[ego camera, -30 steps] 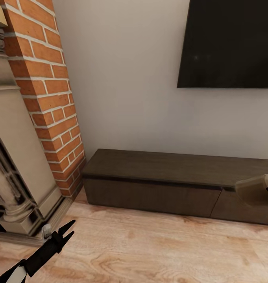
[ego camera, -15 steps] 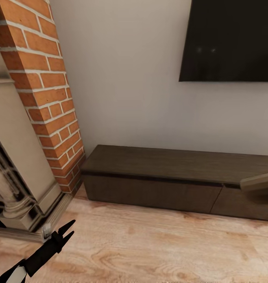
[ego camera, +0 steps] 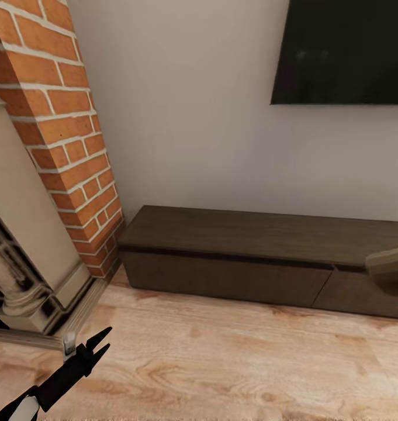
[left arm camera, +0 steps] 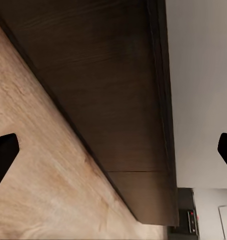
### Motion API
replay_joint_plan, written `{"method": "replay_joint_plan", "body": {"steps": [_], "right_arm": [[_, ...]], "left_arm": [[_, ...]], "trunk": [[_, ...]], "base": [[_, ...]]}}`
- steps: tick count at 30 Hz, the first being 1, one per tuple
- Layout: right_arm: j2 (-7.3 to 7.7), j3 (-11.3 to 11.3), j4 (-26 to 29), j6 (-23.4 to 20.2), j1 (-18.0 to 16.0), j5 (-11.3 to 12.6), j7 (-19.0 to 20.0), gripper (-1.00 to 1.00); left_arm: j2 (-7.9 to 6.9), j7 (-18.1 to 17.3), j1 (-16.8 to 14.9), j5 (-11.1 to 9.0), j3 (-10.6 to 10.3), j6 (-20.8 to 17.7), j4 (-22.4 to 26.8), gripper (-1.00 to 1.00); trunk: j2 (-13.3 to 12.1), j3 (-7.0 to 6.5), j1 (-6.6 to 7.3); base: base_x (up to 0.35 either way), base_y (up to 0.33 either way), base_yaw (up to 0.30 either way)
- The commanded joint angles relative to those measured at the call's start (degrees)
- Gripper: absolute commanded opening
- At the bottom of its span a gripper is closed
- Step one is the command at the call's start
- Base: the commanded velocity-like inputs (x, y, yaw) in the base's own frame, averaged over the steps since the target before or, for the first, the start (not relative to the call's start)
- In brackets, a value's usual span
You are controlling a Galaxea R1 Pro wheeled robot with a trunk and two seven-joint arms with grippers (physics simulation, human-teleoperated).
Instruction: Place each of the two pumpkins and all three candles from the living room inside a cabinet in the living room (use any cabinet), then make sure every cabinet is closed, and position the cauldron so it is next to a table in the living room.
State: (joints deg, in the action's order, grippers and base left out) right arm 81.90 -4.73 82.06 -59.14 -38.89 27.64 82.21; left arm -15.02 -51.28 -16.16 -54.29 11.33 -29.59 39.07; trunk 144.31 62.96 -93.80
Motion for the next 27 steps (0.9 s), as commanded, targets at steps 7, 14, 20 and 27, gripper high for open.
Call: {"method": "replay_joint_plan", "body": {"steps": [7,14,20,27], "right_arm": [[3.99,4.89,-0.17,-0.86,-0.22,6.19,-0.53,-1.0],[5.89,10.27,-3.74,-0.86,-0.22,7.13,-7.66,-1.0],[6.36,10.75,-4.11,-0.86,-0.22,7.53,-10.56,-1.0],[6.49,10.62,-3.91,-0.86,-0.22,9.99,-10.97,-1.0]], "left_arm": [[-0.01,-0.04,-0.02,-0.38,0.01,-0.47,-0.03,1.0],[0.05,-0.04,-0.02,-0.38,0.01,-0.47,0.02,1.0],[0.07,-0.04,-0.02,-0.38,0.01,-0.47,0.04,1.0],[0.07,-0.04,-0.02,-0.38,0.01,-0.47,0.02,1.0]], "trunk": [[0.12,1.61,-0.17],[0.21,3.16,-0.35],[0.29,4.49,-0.51],[0.39,6.04,-0.69]], "base": [[0.0,0.0,0.0],[0.0,0.0,0.0],[0.0,0.0,0.0],[0.0,0.0,0.0]]}}
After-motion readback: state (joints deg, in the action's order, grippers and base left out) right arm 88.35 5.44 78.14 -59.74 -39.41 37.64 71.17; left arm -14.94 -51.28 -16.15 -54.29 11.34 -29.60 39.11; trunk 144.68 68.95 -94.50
